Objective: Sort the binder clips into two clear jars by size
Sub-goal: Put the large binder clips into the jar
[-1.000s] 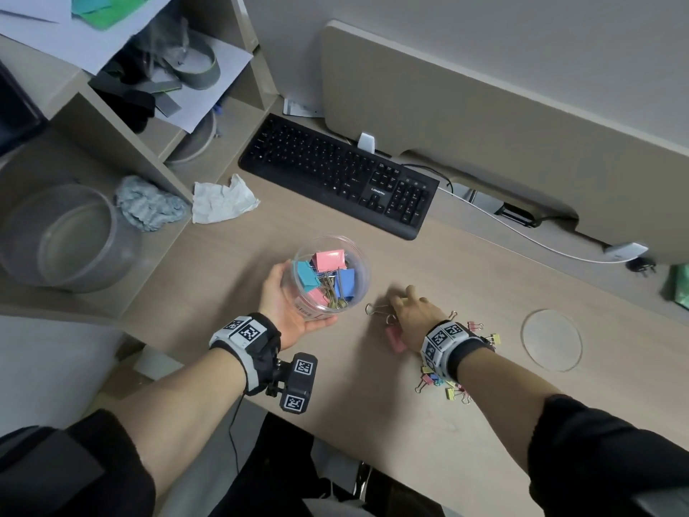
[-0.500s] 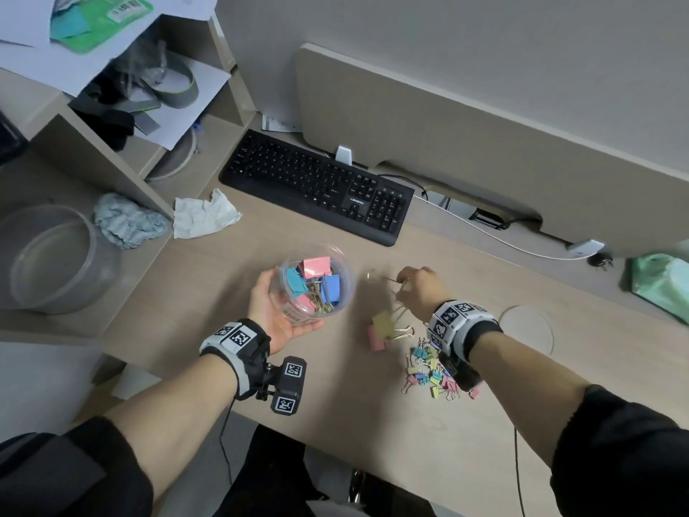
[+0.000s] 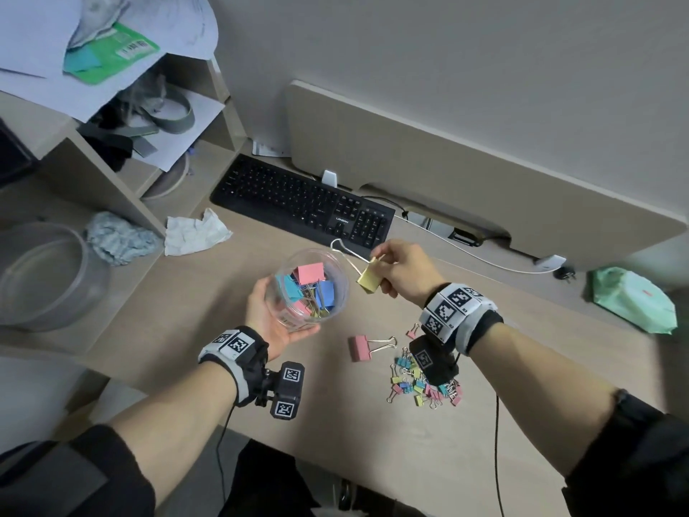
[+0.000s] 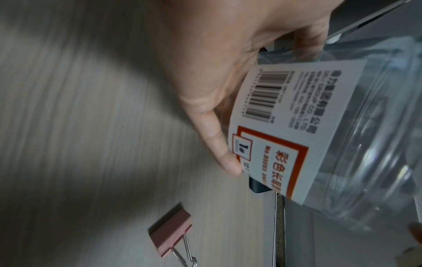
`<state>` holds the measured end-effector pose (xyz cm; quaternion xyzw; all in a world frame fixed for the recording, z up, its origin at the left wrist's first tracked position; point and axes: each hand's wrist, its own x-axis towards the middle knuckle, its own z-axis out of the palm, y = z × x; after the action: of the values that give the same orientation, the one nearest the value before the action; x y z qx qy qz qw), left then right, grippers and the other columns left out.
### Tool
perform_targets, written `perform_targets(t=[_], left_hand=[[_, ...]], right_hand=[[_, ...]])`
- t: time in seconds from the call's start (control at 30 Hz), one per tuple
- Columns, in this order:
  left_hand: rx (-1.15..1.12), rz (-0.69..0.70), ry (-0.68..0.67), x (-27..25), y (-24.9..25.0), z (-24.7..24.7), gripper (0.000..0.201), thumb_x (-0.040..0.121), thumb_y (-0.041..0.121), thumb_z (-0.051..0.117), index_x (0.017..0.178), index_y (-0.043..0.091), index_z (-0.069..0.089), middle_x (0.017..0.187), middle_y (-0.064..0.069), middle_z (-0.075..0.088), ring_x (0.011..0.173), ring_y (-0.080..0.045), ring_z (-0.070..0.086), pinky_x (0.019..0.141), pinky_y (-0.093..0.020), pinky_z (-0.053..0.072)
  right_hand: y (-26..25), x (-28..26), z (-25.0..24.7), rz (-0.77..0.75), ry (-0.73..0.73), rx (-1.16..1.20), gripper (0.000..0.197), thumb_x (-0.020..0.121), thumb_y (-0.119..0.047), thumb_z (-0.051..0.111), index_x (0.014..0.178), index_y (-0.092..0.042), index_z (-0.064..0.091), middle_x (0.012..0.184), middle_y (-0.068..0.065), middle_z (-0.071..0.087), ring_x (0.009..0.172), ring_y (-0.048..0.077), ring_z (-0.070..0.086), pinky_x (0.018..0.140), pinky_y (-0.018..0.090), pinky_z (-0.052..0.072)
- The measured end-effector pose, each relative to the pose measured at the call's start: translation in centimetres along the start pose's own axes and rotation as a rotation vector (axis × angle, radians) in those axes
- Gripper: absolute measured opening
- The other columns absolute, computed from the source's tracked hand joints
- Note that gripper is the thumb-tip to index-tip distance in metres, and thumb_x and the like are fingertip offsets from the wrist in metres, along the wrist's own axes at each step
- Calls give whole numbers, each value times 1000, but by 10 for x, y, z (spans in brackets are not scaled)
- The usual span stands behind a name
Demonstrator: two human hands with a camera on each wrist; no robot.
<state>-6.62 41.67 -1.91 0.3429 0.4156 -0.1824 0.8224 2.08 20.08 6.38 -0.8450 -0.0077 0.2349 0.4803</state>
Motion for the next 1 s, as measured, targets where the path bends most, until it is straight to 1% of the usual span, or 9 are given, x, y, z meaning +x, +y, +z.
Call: perform_targets(t=[0.27,0.4,0.53,0.63,0.67,0.73,0.83,0.9,1.0], left_hand=[[27,6,-51,-11,-7,12,60,97,61,37,128,18,64,123,-23,69,113,-41,66,96,-57,53],[66,9,-66,-13,-10,17,62,98,59,35,119,11,68,119,-26,70,115,-43,64,103,-62,48],[80,-1,-76,-10,-9,15,65,96,60,38,123,9,68,122,-26,69,118,-45,63,103,-63,47],[66,-6,-71,-7,-7,11,65,96,61,38,125,10,67,124,-26,68,118,-45,63,102,-63,48],[55,-6,-69,-6,-7,8,65,96,61,37,127,11,66,125,-25,68,118,-45,63,100,-62,49],[27,-3,-55,-4,-5,2,65,96,62,37,129,14,65,125,-25,68,117,-44,64,96,-60,53],[-1,-2,-18,0,1,-11,64,94,64,40,131,17,63,126,-23,68,116,-42,65,93,-59,54],[-13,10,4,2,6,-20,63,93,64,41,132,19,63,128,-22,67,116,-42,65,95,-60,53],[-30,18,43,2,14,-31,63,91,64,43,134,23,63,130,-20,67,115,-42,66,93,-59,54]], right_hand=[[-18,-10,36,-56,-138,-189,15,91,0,51,100,-4,62,60,5,59,36,8,51,34,18,37],[-21,-13,48,17,-220,-230,20,91,5,47,101,-2,62,61,13,61,32,9,53,34,21,42],[-21,-13,51,-71,-216,-506,23,88,1,52,103,-4,69,91,13,66,60,23,60,50,25,47],[-23,-15,49,-249,-226,-632,26,87,-2,54,106,-9,72,95,5,62,79,20,55,74,28,50],[-23,-15,48,-297,-199,-608,29,87,-3,54,108,-11,72,97,5,64,82,18,56,78,29,50],[-21,-10,42,-328,-90,-509,25,90,-6,55,105,-13,73,101,4,66,76,13,57,73,29,51],[-11,4,31,-277,1,-479,18,92,-8,55,102,-9,71,99,6,69,67,13,57,69,25,45],[8,14,28,-202,-48,-561,21,91,-10,57,109,-9,67,106,9,68,86,22,62,77,25,44],[44,19,40,-68,-259,-831,40,89,-17,60,128,-14,55,122,9,57,106,28,59,89,35,47]])
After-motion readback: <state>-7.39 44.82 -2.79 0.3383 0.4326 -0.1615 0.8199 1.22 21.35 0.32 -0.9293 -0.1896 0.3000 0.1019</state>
